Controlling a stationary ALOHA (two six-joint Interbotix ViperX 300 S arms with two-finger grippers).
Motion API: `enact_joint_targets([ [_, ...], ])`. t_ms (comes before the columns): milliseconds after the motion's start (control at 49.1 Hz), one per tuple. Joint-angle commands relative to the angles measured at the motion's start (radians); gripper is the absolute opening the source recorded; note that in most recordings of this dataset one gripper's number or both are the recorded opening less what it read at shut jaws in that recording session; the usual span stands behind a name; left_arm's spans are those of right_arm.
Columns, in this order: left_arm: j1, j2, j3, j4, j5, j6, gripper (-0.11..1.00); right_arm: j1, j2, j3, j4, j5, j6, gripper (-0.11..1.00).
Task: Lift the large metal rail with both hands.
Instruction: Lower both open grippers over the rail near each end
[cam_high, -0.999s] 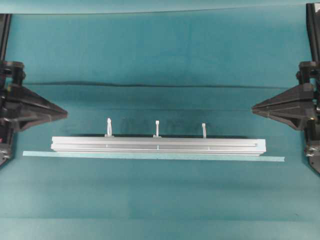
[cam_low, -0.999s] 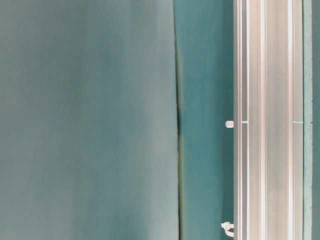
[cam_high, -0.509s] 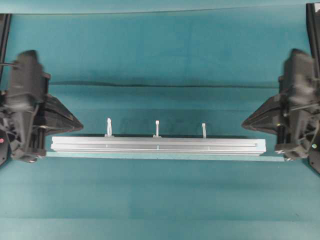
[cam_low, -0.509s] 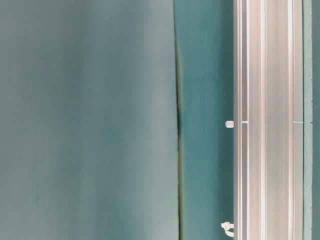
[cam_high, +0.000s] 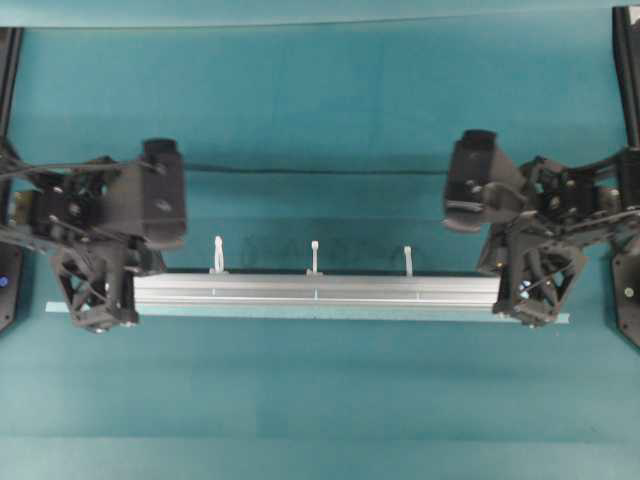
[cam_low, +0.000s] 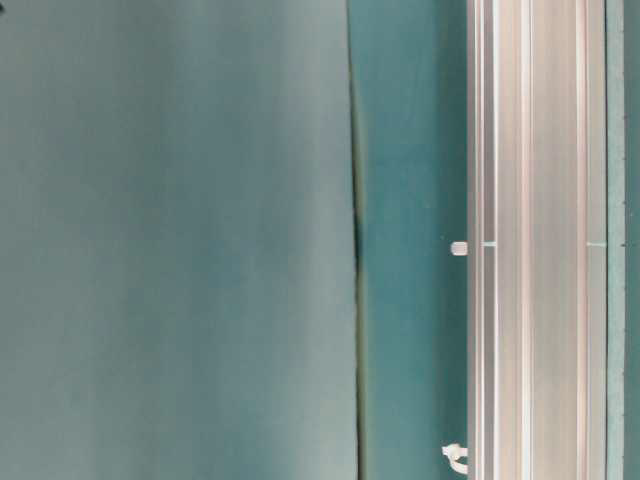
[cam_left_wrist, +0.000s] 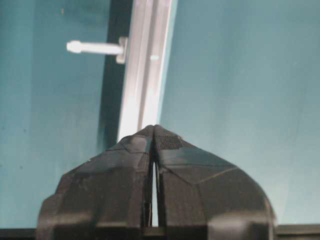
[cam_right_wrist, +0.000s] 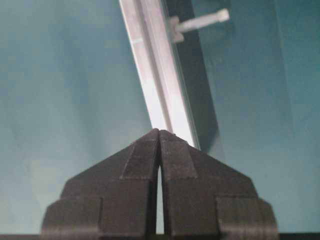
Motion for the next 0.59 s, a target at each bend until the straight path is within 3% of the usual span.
enact_joint_targets([
  [0,-0.005,0.011,-0.026,0.003,0.003,0.006,-0.02,0.003,0.025,-0.018,-0.003,0.025,-0.006,0.00],
  [367,-0.011,0.012,-0.018,0.002,0.000,0.041,-0.02,0.009,0.052,-0.021,0.000,0.008,-0.048,0.02],
  [469,-0.012,0.017,-0.017,0.003,0.000,0.051,0.00,0.009,0.060,-0.020,0.002,-0.014,-0.054,0.10],
  [571,-0.012,0.021,-0.011,0.002,-0.009,0.052,0.11,0.011,0.067,-0.017,0.002,-0.041,-0.055,0.31],
])
